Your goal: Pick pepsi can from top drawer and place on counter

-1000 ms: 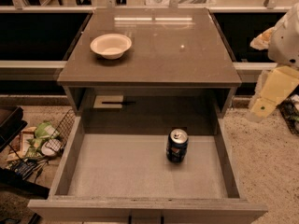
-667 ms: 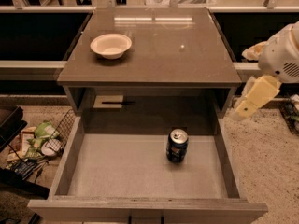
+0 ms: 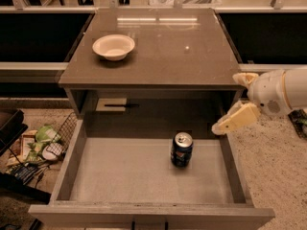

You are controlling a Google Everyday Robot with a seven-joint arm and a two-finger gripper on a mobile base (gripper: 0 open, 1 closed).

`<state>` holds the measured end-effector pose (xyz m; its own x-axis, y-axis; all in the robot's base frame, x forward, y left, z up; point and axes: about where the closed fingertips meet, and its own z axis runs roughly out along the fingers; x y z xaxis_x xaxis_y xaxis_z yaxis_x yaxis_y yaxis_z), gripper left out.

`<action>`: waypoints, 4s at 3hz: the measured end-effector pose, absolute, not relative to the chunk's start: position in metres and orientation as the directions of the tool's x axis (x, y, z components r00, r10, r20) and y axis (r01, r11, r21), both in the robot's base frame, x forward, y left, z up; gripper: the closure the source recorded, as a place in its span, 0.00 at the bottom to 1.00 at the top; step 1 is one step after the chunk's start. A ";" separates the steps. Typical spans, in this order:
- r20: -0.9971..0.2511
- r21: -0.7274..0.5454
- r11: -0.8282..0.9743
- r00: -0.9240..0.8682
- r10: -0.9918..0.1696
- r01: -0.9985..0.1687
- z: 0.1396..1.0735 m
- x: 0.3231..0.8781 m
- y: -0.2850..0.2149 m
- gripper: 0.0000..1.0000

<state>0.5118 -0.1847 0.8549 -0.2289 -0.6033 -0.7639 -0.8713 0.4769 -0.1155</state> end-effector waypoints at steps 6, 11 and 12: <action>-0.913 -0.114 0.459 -0.089 -0.399 -0.881 0.720 0.517 -0.086 0.00; -0.885 0.022 0.513 -0.255 -0.389 -0.858 0.712 0.538 -0.124 0.94; -0.845 -0.086 0.548 -0.230 -0.482 -0.832 0.832 0.544 -0.180 1.00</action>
Offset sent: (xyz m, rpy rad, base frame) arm -0.0206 0.0644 -0.1022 0.3622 -0.2843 0.0295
